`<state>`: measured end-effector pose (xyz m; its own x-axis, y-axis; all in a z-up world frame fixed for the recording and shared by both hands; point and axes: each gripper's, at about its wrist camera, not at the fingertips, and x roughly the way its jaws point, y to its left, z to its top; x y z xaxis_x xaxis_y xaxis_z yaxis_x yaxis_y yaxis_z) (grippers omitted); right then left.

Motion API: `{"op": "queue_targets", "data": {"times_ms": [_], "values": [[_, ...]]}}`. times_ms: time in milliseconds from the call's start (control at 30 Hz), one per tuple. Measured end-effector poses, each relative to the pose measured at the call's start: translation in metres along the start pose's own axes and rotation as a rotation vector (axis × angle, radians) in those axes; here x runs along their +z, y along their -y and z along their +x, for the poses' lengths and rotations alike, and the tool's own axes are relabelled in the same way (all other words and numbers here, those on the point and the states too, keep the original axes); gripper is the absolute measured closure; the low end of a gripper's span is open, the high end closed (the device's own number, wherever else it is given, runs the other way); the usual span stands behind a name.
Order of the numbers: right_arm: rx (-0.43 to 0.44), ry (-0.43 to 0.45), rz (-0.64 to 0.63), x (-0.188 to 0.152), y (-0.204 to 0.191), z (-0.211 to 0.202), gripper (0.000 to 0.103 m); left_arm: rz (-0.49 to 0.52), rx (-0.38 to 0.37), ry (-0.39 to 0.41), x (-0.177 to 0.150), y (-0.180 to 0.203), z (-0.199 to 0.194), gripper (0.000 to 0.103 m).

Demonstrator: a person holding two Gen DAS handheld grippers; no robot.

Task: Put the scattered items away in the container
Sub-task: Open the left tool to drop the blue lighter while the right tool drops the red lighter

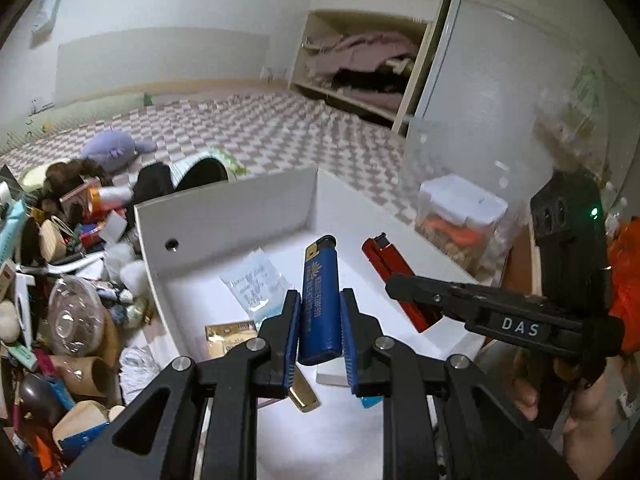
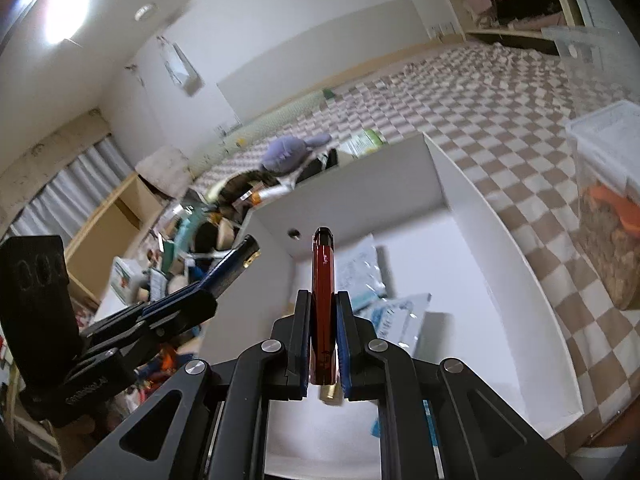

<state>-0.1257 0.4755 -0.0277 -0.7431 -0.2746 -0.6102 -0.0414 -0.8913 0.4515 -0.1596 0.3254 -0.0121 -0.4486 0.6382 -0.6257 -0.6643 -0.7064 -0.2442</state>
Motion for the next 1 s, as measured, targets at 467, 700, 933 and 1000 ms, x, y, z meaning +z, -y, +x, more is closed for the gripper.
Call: {"op": "queue_targets", "data": {"times_ms": [467, 700, 933, 1000], "values": [[-0.054, -0.02, 0.014, -0.007, 0.028, 0.004, 0.09, 0.015, 0.004, -0.059, -0.013, 0.008, 0.026, 0.084], [-0.056, -0.023, 0.014, -0.006, 0.027, 0.006, 0.09, 0.008, 0.018, -0.082, -0.017, 0.004, 0.029, 0.084], [-0.078, -0.035, -0.007, -0.007, 0.022, 0.006, 0.09, 0.0, 0.021, -0.085, -0.018, 0.002, 0.028, 0.084], [-0.092, -0.041, -0.017, -0.007, 0.02, 0.007, 0.09, -0.004, 0.021, -0.086, -0.018, 0.002, 0.028, 0.084]]}}
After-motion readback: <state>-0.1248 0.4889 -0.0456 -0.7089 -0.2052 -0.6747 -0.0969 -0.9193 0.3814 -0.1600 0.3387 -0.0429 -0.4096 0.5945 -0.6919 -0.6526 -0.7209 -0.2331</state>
